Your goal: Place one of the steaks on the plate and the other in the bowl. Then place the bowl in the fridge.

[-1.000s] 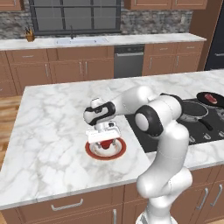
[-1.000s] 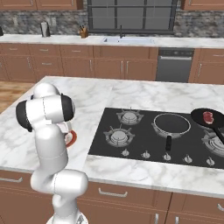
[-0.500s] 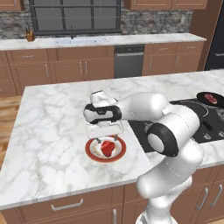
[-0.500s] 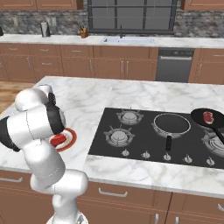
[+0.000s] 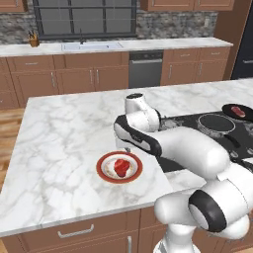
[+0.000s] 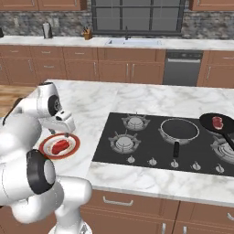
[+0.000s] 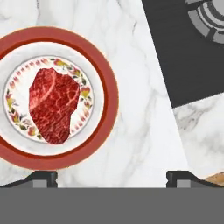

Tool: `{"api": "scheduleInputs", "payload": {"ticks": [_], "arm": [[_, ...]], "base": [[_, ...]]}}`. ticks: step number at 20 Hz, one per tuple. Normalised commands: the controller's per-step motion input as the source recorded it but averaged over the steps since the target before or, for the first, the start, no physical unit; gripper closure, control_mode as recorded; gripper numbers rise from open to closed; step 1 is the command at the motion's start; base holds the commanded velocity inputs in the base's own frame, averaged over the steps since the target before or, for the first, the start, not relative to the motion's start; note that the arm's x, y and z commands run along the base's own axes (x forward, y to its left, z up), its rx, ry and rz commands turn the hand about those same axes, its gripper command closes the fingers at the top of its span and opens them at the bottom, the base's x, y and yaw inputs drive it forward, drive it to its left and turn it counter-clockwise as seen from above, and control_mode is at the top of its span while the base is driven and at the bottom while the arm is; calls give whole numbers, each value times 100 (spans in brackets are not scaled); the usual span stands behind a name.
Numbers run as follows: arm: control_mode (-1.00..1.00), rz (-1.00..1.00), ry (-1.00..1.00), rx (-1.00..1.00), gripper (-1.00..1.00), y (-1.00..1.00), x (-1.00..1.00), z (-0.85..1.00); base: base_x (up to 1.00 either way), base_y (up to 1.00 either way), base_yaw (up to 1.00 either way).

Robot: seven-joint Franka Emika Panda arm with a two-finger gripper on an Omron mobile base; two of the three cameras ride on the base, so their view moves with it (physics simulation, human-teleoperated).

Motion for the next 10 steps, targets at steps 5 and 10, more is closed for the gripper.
{"api": "scheduleInputs", "payload": {"ticks": [5,10], "arm": [[-100,12,-34,20,-100,-99,-79,76],[-100,21,-1,-7,-100,-39,-48,63]], "base": [[0,0,0],[0,0,0]]}}
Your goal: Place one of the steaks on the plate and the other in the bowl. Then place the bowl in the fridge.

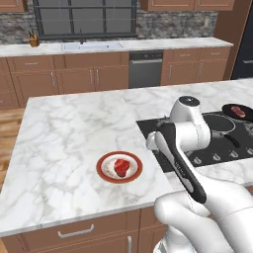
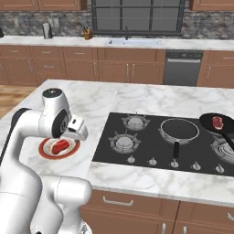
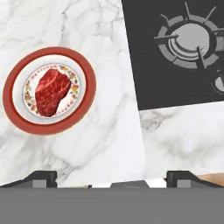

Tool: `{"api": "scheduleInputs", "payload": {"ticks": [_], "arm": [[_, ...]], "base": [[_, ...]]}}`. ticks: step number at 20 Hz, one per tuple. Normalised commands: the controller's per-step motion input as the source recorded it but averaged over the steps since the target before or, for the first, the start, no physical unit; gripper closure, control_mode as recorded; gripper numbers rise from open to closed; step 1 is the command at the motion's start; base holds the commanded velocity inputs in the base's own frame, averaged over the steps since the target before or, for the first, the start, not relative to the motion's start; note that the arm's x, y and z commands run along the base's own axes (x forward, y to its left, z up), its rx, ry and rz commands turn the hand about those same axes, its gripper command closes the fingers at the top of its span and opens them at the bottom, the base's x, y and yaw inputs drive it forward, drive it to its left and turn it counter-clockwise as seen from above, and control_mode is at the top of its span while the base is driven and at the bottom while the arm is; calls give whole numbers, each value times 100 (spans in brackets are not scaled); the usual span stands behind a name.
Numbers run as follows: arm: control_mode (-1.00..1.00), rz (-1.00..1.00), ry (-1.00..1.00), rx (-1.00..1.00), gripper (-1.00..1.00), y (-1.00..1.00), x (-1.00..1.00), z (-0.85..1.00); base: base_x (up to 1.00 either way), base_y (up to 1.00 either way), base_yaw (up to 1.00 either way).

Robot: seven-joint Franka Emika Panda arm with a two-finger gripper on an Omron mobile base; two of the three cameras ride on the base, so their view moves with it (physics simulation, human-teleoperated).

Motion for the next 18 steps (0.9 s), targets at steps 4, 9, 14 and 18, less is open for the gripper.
{"api": "scheduleInputs", "payload": {"ticks": [4,9,14,18], "arm": [[-100,4,22,-8,-100,-14,-13,62],[-100,0,8,0,-100,-2,2,0],[100,-4,0,2,-100,-23,-9,-7],[100,0,0,0,-100,0,0,0]], "base": [[0,0,0],[0,0,0],[-11,-35,-4],[-13,-100,-6]]}}
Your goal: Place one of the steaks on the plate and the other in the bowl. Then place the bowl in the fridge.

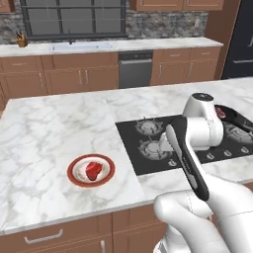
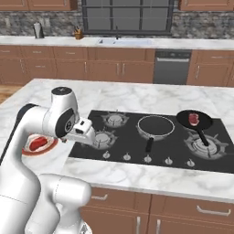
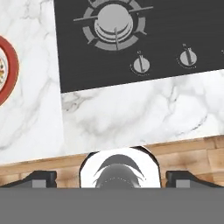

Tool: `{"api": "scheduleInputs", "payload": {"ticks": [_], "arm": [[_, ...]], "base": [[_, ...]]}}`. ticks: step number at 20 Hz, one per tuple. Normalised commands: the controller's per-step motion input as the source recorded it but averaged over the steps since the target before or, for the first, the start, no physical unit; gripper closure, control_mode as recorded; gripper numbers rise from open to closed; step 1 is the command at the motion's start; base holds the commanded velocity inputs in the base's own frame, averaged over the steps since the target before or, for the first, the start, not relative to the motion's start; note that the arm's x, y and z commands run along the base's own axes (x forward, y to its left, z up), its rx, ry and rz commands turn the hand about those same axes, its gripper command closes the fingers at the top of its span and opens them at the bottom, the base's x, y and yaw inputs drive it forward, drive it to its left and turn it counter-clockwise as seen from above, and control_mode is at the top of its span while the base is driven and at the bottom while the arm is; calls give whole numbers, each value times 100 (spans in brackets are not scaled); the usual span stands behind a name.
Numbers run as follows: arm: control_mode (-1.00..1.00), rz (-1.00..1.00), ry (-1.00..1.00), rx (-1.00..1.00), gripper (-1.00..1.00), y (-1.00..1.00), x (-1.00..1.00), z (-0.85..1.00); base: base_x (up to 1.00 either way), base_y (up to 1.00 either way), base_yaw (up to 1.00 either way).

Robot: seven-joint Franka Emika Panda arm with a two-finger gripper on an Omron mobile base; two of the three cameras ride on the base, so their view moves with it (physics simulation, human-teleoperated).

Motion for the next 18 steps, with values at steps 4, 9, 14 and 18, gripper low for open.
{"api": "scheduleInputs", "payload": {"ticks": [4,9,14,18], "arm": [[100,0,0,0,-100,0,0,0],[100,0,0,0,-100,0,0,0],[100,0,0,0,-100,0,0,0],[100,0,0,0,-100,0,0,0]], "base": [[0,-100,-1],[0,-100,0],[2,-100,0],[28,-100,0]]}}
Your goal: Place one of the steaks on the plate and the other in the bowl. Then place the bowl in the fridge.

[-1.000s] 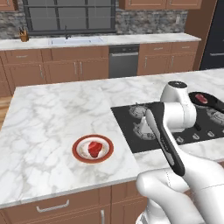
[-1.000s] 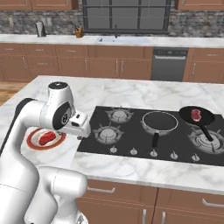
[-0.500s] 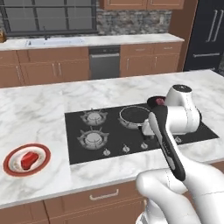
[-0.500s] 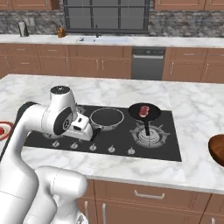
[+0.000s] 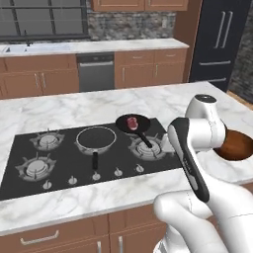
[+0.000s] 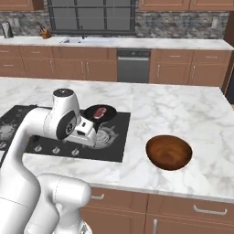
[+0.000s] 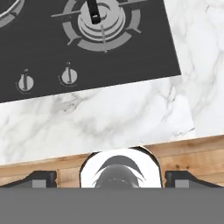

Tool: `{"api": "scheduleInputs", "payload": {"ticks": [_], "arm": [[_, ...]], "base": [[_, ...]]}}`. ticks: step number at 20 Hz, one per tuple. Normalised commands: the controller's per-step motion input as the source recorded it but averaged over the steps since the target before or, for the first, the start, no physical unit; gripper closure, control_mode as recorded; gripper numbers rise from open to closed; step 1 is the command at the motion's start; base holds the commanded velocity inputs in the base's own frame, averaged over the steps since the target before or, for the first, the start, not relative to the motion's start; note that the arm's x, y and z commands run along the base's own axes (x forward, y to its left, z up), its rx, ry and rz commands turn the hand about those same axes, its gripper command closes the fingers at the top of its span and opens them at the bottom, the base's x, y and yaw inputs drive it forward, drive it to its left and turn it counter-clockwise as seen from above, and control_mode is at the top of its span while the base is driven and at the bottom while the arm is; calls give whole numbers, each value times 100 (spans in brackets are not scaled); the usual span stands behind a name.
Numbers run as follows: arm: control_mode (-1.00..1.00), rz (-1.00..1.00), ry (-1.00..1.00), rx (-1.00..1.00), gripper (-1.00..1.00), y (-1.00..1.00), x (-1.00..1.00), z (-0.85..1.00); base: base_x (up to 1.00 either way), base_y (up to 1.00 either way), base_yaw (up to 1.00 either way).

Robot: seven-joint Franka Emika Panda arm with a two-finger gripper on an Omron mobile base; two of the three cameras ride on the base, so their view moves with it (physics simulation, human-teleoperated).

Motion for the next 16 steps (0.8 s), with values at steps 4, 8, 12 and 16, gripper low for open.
{"api": "scheduleInputs", "payload": {"ticks": [4,8,12,16], "arm": [[100,0,0,0,-100,0,0,0],[100,0,0,0,-100,0,0,0],[-100,0,0,0,-100,0,0,0],[-100,5,6,-10,-100,0,41,39]], "base": [[58,-56,8],[57,-1,7],[11,0,0],[0,0,0]]}}
